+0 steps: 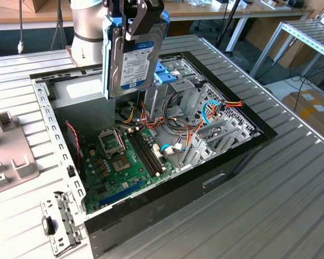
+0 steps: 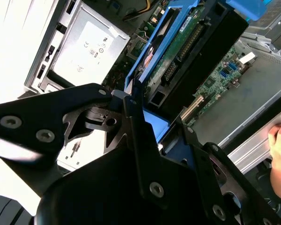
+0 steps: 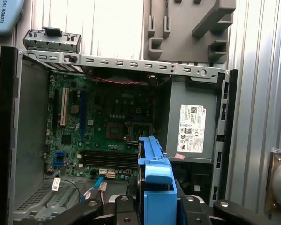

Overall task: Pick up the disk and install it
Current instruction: 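Pick up the disk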

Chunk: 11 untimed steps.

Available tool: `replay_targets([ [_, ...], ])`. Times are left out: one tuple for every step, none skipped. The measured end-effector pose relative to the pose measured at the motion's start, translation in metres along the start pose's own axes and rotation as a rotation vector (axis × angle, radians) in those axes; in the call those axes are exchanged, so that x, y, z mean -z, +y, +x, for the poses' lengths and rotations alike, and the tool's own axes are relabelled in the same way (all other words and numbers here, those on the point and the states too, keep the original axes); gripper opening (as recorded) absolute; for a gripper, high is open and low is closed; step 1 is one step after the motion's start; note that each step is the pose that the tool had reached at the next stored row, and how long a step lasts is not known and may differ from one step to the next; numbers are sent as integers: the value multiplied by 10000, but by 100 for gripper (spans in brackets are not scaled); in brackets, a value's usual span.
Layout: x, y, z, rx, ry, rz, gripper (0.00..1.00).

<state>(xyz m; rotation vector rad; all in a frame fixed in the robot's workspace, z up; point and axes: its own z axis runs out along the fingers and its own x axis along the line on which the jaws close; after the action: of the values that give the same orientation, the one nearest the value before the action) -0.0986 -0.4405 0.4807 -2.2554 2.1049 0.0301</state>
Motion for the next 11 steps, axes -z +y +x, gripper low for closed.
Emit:
replay_targets([
  [0, 1, 15, 0, 0, 0, 37],
  [1, 2, 31, 0, 0, 0, 37],
  [2, 3, 49, 0, 0, 0, 37],
  [3, 4, 61, -1, 1, -1, 37],
  [3, 5, 81, 0, 1, -1, 37],
  [3, 6, 93, 0, 0, 0, 37],
  [4, 6, 105, 0, 0, 0, 37],
  [5, 8, 129, 0, 0, 0, 37],
  [6, 9, 145, 0, 0, 0, 37],
  [6, 10, 160, 0, 0, 0, 37],
  [7, 11, 168, -1, -1, 0, 37],
])
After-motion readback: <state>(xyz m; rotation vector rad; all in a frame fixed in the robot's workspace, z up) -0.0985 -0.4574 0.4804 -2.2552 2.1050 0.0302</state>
